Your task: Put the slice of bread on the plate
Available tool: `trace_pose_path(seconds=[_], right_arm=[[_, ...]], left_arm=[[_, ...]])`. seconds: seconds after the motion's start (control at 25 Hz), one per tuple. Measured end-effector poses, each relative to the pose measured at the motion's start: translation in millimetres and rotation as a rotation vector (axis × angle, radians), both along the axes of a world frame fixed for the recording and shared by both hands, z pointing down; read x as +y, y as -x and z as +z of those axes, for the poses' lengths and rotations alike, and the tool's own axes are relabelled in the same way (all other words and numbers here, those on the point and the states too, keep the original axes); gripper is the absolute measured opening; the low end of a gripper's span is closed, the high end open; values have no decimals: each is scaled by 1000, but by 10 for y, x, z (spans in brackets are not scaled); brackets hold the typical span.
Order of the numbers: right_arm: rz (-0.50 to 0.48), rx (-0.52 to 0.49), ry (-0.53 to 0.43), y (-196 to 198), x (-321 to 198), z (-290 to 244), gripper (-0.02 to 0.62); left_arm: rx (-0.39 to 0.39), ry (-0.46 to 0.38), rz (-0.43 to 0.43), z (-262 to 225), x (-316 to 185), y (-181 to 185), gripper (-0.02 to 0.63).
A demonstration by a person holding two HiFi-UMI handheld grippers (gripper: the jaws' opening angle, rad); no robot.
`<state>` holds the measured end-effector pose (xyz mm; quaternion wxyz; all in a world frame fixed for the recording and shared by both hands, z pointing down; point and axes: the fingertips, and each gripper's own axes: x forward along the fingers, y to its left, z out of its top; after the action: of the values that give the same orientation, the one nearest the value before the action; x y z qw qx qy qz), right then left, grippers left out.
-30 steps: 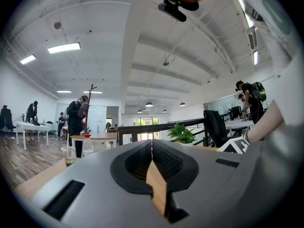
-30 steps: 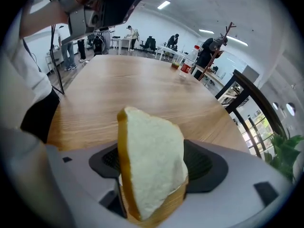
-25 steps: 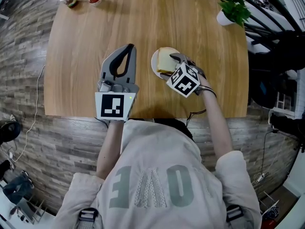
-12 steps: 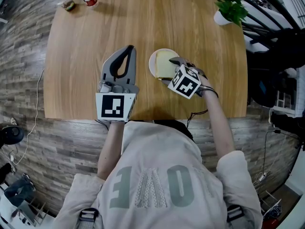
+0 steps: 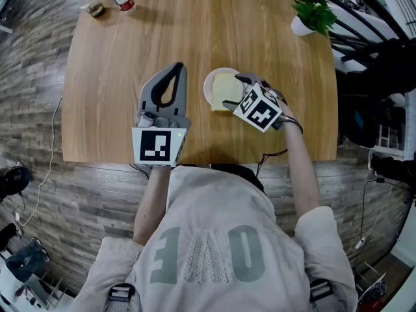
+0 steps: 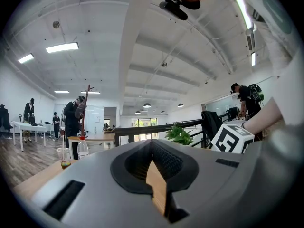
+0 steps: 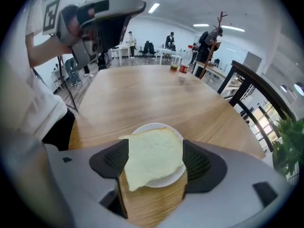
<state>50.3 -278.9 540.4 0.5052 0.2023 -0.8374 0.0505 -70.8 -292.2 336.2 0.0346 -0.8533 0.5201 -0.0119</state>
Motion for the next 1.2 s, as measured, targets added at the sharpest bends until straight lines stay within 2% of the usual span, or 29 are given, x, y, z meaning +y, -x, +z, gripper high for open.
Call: trace_pose_path(seconds=[0.08,0.16,0.28,0.36,0.44,0.52,0.64,0.76,0.96,1.2], right_arm=[[47,-102,-56,51,-125,-256,334],[111,-250,-112,126,-258,-609,333],[290,-487,-208,112,-486,-1188,317],[430,-607,-302,-45,-608,-1538,18],[511,-715,-380,-189,-620,-1843,15],[544,-786,-470,-266,-551,-2120,15],[555,-768,-639,-302,-392,-2372,15],[581,-739,-739,-333,-236,-2369,15],[597,-718,-747,-310,-41,-2172,15],[621,-725,-753,-349,40,-2185,15]], left_arm=[[1,-2,0,-14,2,-14,8],[5,-4,-1,-29,17,-15,8],[-1,-1,-7,-26,29,1,8],[-4,-14,-10,-48,18,-4,8],[1,-27,-4,-124,25,-35,8],[8,-34,0,-209,39,-52,8],[18,-54,1,-326,58,-49,8],[28,-81,-7,-455,69,-63,8],[24,-119,-15,-599,103,-70,8],[17,-131,-21,-624,120,-82,8]])
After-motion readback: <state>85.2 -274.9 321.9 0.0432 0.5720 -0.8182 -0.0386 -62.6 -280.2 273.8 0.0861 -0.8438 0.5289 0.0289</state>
